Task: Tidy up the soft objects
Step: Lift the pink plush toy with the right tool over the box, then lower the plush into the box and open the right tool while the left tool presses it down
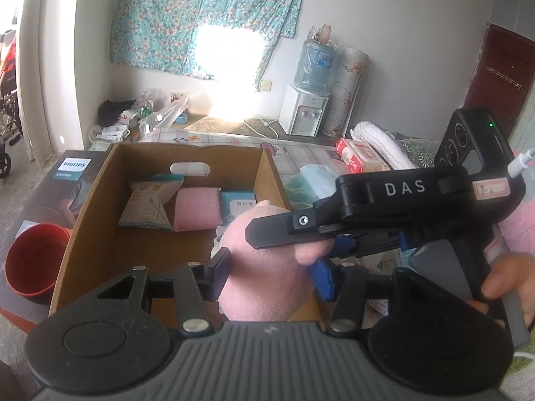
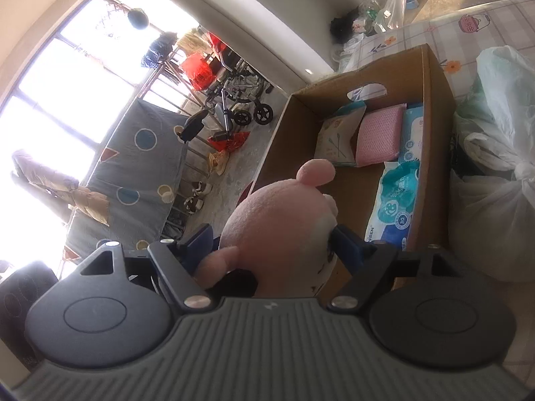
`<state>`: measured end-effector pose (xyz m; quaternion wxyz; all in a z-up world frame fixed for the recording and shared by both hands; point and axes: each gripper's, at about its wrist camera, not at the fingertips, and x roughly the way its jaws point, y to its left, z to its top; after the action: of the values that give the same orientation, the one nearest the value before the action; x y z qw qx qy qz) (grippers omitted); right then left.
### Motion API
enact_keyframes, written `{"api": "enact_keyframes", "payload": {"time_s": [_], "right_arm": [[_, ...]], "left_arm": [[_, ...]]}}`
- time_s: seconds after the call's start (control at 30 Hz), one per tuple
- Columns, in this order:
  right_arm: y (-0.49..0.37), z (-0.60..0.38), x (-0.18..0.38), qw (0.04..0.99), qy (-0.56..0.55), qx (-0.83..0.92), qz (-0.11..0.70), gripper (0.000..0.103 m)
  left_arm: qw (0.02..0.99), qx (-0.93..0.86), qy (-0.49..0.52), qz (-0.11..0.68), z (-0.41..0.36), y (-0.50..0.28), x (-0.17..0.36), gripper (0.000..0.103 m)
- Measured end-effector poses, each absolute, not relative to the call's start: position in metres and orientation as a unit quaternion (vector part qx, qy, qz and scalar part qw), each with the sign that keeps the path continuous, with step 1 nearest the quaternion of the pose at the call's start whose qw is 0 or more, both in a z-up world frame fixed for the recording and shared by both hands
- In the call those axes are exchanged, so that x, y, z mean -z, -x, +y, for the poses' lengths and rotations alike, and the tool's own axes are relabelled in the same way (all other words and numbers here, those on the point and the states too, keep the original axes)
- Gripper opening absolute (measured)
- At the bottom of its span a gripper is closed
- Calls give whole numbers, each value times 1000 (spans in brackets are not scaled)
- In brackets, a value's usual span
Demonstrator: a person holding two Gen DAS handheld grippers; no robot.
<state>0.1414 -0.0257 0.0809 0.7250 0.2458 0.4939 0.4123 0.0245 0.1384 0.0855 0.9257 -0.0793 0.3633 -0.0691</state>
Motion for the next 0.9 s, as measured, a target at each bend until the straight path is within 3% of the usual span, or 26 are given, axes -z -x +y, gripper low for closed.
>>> {"api": "enact_keyframes", "payload": {"time_s": [0.13,0.17,0.2,0.33,0.47,0.53,0.7,0.9], "right_arm": [[-147,-9,-57,712,-224,-401,532,81],[-148,-8,-54,712,-220,-397,535,81],[-148,-9,-52,714,-218,-395,535,81],[-152,-26,-51,730,-212,-386,522,81],[-159,-47,-56,746,-215,-375,506,81],[-160,-55,-57,752,-217,-372,499,81],[-162,-65,-51,756,-227,-366,493,81],[-160,-65,-47,751,-230,-370,495,81]], "left_arm": [[898,84,111,418,156,-36,-58,47],[889,86,116,434,160,-39,-49,35],[879,87,123,452,165,-45,-40,30],[844,70,157,508,187,-69,-3,30],[844,60,161,509,198,-80,2,30],[846,59,155,507,199,-82,0,33],[848,43,131,512,198,-83,-2,54],[849,41,111,515,196,-82,-1,66]]}}
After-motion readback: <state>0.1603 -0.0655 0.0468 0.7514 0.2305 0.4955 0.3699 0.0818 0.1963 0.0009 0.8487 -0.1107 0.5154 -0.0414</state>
